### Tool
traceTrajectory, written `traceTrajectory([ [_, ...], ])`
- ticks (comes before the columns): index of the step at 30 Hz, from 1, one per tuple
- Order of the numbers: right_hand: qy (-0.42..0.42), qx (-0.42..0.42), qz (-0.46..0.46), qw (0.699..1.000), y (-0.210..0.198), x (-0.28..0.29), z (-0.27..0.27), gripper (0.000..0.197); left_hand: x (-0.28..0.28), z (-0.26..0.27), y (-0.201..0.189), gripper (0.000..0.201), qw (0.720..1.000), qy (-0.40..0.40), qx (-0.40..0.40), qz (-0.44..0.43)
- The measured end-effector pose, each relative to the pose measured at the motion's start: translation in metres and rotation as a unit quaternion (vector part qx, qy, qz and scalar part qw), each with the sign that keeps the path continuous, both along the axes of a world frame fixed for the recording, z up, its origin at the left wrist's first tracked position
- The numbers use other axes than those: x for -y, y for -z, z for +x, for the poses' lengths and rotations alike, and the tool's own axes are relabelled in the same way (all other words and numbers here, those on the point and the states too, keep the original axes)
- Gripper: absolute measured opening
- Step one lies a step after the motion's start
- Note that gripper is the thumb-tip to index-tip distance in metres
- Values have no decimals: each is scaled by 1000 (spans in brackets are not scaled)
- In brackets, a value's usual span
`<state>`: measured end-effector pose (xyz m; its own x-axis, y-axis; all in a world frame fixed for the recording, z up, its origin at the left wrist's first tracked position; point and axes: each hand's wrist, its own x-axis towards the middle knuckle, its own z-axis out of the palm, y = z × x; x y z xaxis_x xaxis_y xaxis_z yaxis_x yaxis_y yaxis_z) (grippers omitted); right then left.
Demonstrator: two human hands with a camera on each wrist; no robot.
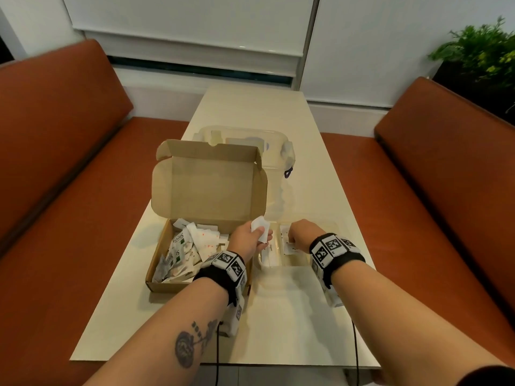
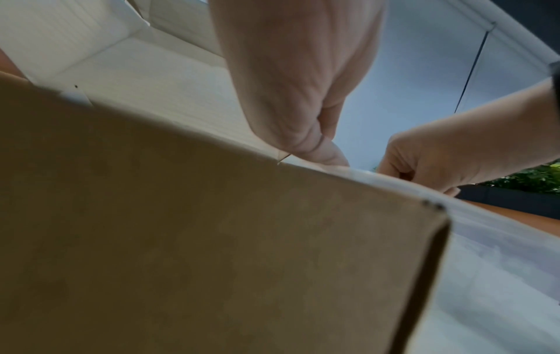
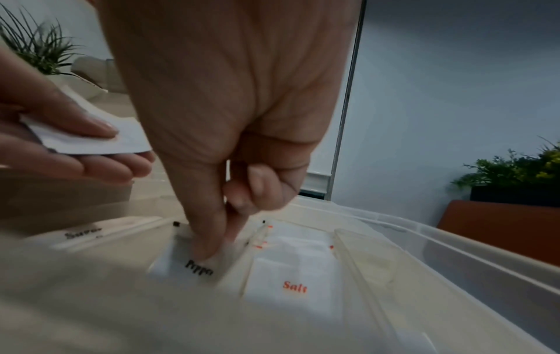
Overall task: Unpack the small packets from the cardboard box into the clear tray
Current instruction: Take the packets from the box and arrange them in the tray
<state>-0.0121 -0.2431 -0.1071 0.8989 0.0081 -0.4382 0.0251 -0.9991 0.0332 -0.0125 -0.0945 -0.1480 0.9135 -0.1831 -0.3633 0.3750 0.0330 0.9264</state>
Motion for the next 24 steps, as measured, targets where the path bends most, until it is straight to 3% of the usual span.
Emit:
traceTrajectory([
  [12, -19, 74, 45, 996, 9, 7, 4, 17, -2, 0, 6, 26, 1000, 3, 12, -12],
  [17, -7, 91, 68, 993, 14, 9, 3, 7, -2, 2, 8, 19, 1000, -1, 9, -11],
  [21, 26, 136, 146, 980, 15, 8, 2, 13, -2, 4, 9, 31, 1000, 6, 9, 12],
  [24, 62, 177, 245, 951, 7, 0, 1, 14, -3, 5, 8, 38, 1000, 10, 11, 11],
])
